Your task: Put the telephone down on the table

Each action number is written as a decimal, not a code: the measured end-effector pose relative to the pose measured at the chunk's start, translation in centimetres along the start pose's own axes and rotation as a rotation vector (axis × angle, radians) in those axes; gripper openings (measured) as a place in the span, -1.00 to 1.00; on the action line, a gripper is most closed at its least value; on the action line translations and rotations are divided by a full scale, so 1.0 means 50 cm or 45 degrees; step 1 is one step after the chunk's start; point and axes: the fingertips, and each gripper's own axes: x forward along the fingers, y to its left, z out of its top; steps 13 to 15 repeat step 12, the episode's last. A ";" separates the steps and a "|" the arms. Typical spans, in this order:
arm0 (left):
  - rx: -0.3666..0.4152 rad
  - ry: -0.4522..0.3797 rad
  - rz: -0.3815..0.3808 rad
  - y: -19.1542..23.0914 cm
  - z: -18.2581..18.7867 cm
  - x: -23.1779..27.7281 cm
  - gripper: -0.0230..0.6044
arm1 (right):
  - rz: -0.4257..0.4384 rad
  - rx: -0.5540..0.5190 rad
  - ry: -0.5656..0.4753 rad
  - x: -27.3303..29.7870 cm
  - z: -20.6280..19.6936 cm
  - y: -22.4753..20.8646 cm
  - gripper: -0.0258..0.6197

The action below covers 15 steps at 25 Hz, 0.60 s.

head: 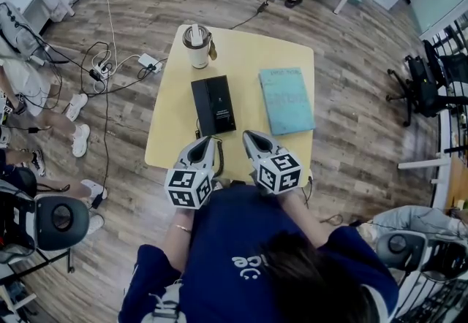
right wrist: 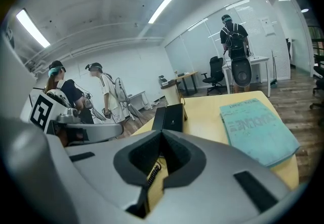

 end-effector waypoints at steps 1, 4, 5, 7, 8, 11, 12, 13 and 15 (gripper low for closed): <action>0.013 0.004 0.002 -0.002 0.000 0.001 -0.91 | -0.003 0.000 0.001 -0.001 0.000 -0.001 -0.90; 0.101 0.025 0.001 -0.015 0.003 0.005 -0.91 | -0.003 -0.012 0.010 -0.002 0.002 -0.003 -0.90; 0.119 0.030 -0.005 -0.019 0.003 0.008 -0.91 | -0.006 -0.014 0.012 -0.002 0.001 -0.004 -0.90; 0.121 0.034 -0.017 -0.021 0.001 0.015 -0.92 | -0.012 -0.018 0.019 0.004 -0.002 -0.006 -0.90; 0.117 0.035 -0.020 -0.020 -0.001 0.018 -0.91 | -0.014 -0.022 0.023 0.007 -0.004 -0.007 -0.90; 0.110 0.036 -0.026 -0.017 -0.006 0.025 -0.92 | -0.021 -0.046 0.039 0.015 -0.011 -0.010 -0.90; 0.108 0.037 -0.028 -0.016 -0.008 0.027 -0.91 | -0.023 -0.055 0.045 0.017 -0.013 -0.010 -0.90; 0.108 0.037 -0.028 -0.016 -0.008 0.027 -0.91 | -0.023 -0.055 0.045 0.017 -0.013 -0.010 -0.90; 0.108 0.037 -0.028 -0.016 -0.008 0.027 -0.91 | -0.023 -0.055 0.045 0.017 -0.013 -0.010 -0.90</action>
